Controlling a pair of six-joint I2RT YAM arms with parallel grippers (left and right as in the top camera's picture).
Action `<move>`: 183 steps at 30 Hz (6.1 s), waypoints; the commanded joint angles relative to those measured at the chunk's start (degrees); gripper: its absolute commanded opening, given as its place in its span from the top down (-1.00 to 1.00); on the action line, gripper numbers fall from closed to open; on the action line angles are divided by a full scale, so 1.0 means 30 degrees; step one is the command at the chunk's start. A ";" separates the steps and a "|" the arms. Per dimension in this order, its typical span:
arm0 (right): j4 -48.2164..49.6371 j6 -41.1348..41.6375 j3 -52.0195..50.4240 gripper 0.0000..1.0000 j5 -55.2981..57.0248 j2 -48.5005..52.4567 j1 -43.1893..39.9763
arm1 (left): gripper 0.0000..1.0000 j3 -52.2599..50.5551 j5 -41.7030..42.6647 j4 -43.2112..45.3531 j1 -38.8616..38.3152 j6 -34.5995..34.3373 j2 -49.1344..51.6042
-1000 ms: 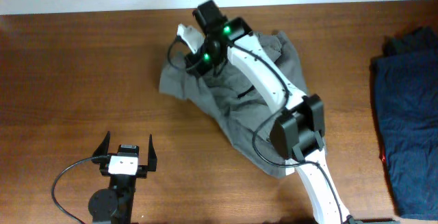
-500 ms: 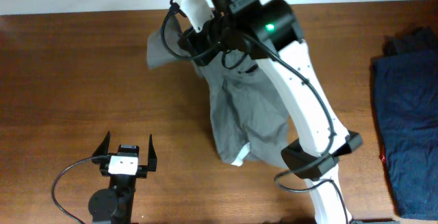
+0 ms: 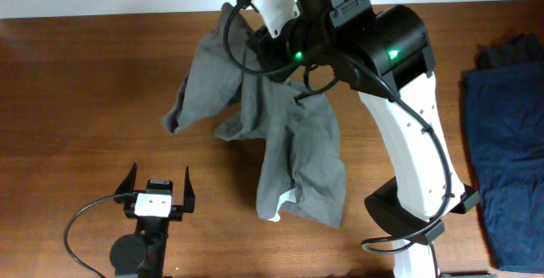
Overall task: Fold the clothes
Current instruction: 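Lift the grey garment high with the right gripper to let it hang, then grasp the hanging garment's left edge with the left gripper, then lower the garment onto the table with both grippers and release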
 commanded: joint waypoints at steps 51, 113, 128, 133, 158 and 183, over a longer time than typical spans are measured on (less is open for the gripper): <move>0.1807 0.1887 0.0168 0.86 0.0590 -0.1173 -0.2586 | -0.99 1.5584 0.4044 -0.1326 -0.0066 -0.3060 1.7631; 0.1268 0.3891 0.0160 0.88 0.1574 -0.1173 -0.2579 | -0.40 1.6575 1.7209 0.5530 -0.0102 -2.9645 3.6312; 0.0918 0.3898 0.0160 0.86 0.1574 -0.1173 -0.2565 | -0.40 1.6575 1.7566 0.4612 -0.1545 -2.9711 3.6377; 0.0896 0.3898 0.0051 0.87 0.1566 -0.1173 -0.2550 | 0.21 1.6575 1.7034 0.4903 -0.1537 -2.9682 3.6377; 0.7563 0.4911 -1.0142 0.72 -0.4517 0.0984 -0.1290 | 0.87 1.6597 1.5285 0.7045 0.3424 -2.2658 3.6377; 1.0958 0.4823 -1.3624 -0.97 -0.4124 0.0576 -0.0153 | 0.40 1.7704 1.5518 0.6579 0.7803 -1.9081 3.6079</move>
